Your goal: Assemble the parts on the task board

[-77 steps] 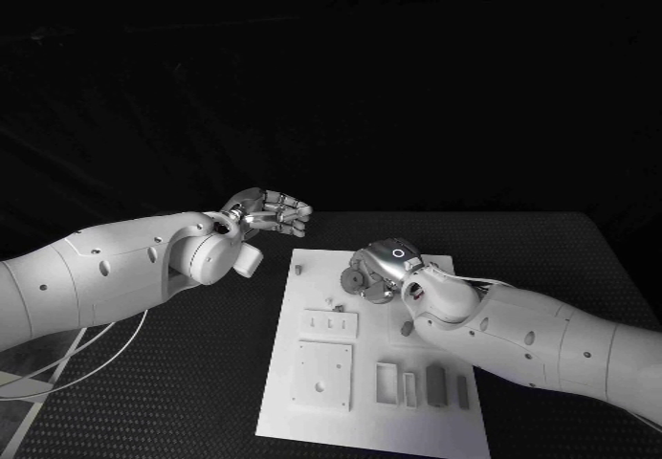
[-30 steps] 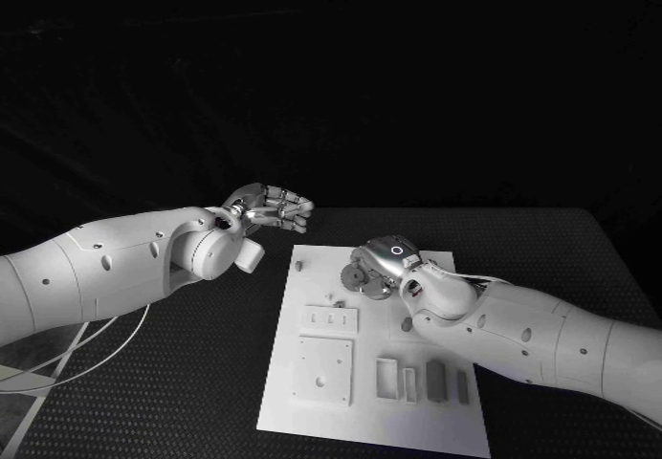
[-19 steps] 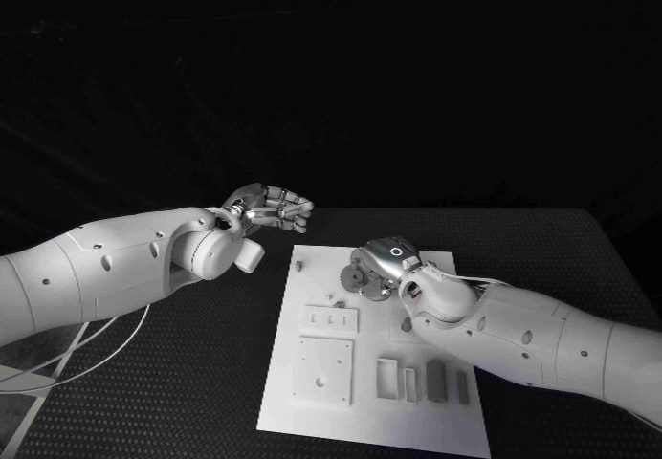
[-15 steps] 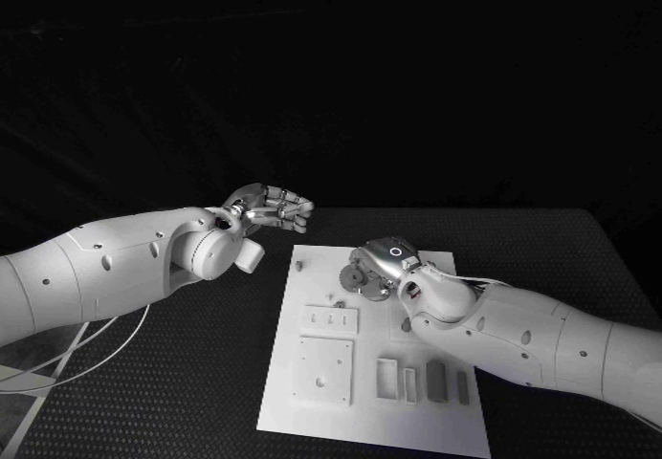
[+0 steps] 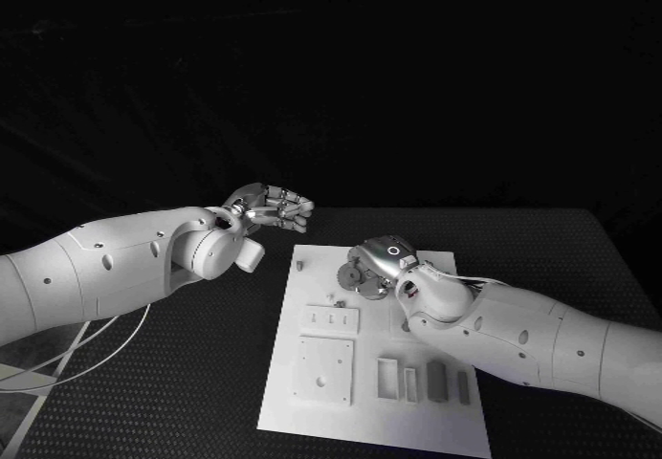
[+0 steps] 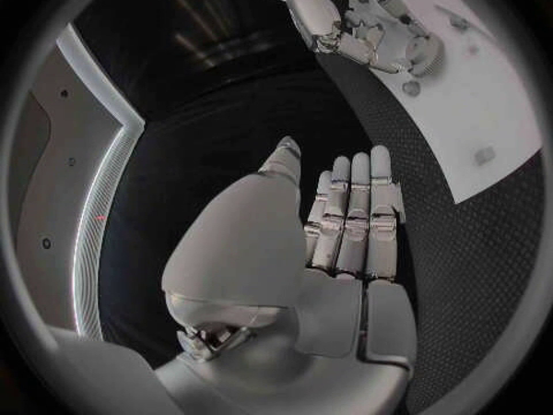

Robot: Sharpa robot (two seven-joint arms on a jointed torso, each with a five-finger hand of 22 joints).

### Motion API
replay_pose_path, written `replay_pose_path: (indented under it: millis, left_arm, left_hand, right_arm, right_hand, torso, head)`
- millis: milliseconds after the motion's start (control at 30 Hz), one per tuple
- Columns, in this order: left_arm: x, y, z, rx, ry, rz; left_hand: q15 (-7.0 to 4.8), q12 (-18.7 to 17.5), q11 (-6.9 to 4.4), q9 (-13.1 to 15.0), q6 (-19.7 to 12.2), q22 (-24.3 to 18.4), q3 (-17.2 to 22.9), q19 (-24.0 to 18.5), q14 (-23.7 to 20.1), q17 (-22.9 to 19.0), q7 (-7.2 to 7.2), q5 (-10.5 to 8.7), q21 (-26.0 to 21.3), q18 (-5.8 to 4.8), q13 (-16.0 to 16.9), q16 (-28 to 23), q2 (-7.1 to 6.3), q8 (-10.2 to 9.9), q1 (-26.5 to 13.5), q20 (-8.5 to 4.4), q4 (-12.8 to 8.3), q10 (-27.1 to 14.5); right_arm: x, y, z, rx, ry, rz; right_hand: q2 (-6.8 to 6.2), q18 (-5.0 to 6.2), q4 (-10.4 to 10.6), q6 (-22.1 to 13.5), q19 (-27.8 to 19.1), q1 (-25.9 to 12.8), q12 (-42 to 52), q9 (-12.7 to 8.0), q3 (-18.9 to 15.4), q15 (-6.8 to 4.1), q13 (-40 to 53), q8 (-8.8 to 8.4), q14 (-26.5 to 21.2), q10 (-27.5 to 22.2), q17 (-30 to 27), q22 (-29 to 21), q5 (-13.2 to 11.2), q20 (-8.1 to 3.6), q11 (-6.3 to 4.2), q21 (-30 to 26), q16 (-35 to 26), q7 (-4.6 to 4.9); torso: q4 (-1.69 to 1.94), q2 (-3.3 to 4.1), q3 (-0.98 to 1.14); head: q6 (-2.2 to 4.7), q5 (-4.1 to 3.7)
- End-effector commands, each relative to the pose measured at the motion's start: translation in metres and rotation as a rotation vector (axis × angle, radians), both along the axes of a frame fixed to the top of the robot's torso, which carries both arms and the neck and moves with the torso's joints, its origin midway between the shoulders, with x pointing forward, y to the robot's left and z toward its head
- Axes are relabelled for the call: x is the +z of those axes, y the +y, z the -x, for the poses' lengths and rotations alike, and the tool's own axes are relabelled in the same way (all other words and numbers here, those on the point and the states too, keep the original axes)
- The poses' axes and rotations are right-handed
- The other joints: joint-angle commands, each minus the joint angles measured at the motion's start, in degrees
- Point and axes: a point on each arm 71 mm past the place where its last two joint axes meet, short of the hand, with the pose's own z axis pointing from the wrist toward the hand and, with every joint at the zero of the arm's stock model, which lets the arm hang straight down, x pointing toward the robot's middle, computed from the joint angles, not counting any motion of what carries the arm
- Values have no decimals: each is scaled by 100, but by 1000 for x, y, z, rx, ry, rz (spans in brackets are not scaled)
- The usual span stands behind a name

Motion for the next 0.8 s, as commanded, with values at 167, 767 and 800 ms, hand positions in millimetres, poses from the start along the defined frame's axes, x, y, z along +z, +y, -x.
replay_pose_path:
  millis: [167,767,800]
  left_arm:
    - [1,-3,0,-20,-5,3]
    - [1,-3,-1,-20,-5,3]
    - [1,-3,-1,-20,-5,3]
  left_hand:
    - [30,-22,25,7,-33,8,-48,-9,15,7,104,-35,-28,82,9,-24,6,-22,-9,42,2,20]
    - [31,-25,25,8,-35,9,-49,-10,15,11,105,-35,-31,81,11,-30,4,-23,-9,43,2,19]
    - [31,-25,25,8,-35,9,-49,-10,15,11,105,-35,-31,81,11,-30,4,-23,-9,43,2,19]
  right_arm:
    - [4,4,0,-2,-26,-5]
    - [7,7,-2,-2,-38,1]
    - [7,7,-2,-2,-38,2]
  right_hand:
    - [-31,315,13,186,-9,-44,-20,82,-3,-41,-9,37,-8,-2,-3,79,38,-9,-23,-2,13,0]
    - [-42,315,15,189,-4,-34,-16,86,11,-44,-4,36,-3,7,5,77,38,-13,-26,-3,16,-3]
    - [-42,314,15,189,-4,-34,-18,86,11,-44,-5,36,-3,6,4,77,38,-13,-26,-3,16,-3]
  torso:
    - [0,0,-3]
    - [-2,-1,-1]
    - [-2,-1,-1]
  head:
    - [-4,8]
    - [-7,17]
    - [-7,17]
